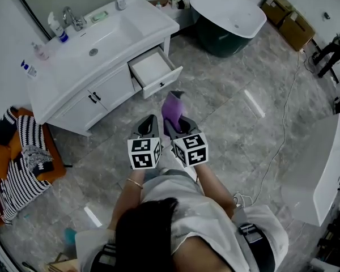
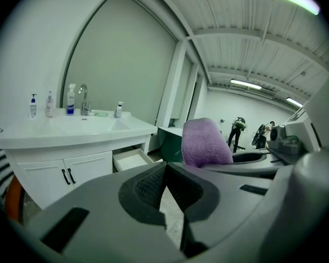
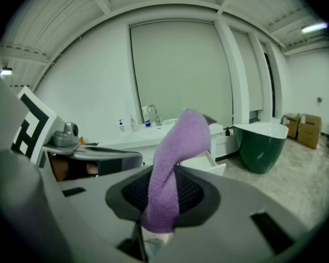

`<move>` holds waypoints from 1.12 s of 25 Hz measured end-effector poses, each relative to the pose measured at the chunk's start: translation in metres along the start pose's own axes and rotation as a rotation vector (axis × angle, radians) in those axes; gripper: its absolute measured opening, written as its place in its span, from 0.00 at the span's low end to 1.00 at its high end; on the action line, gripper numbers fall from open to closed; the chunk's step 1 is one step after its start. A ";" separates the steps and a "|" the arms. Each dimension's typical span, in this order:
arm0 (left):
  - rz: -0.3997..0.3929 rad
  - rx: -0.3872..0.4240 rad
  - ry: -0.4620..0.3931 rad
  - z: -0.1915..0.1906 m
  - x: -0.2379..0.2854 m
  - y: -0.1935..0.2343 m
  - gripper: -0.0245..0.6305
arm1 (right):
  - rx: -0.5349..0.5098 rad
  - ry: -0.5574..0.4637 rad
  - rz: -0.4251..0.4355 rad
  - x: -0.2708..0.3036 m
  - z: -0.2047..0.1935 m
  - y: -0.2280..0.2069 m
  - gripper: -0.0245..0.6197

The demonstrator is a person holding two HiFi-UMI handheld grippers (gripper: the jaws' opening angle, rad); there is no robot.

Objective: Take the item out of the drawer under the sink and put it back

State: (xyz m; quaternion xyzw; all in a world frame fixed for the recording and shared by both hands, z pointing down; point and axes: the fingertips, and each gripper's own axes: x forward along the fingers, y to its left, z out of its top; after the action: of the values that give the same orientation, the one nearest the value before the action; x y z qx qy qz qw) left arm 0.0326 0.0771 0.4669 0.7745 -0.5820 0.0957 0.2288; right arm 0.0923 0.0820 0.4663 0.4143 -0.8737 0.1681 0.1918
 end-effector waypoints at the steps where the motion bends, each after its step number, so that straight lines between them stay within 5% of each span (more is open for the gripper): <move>1: -0.007 -0.012 0.002 0.001 0.003 0.002 0.04 | -0.015 0.006 -0.004 0.004 0.001 -0.001 0.19; 13: -0.017 -0.069 0.026 0.033 0.055 0.064 0.04 | -0.003 0.036 -0.022 0.079 0.033 -0.012 0.19; 28: -0.102 -0.046 0.070 0.067 0.111 0.128 0.04 | 0.054 0.056 -0.109 0.158 0.070 -0.020 0.19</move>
State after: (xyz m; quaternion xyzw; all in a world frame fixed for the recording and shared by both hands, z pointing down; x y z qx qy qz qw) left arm -0.0626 -0.0775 0.4849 0.7940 -0.5353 0.0975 0.2712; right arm 0.0020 -0.0660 0.4828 0.4613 -0.8393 0.1925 0.2137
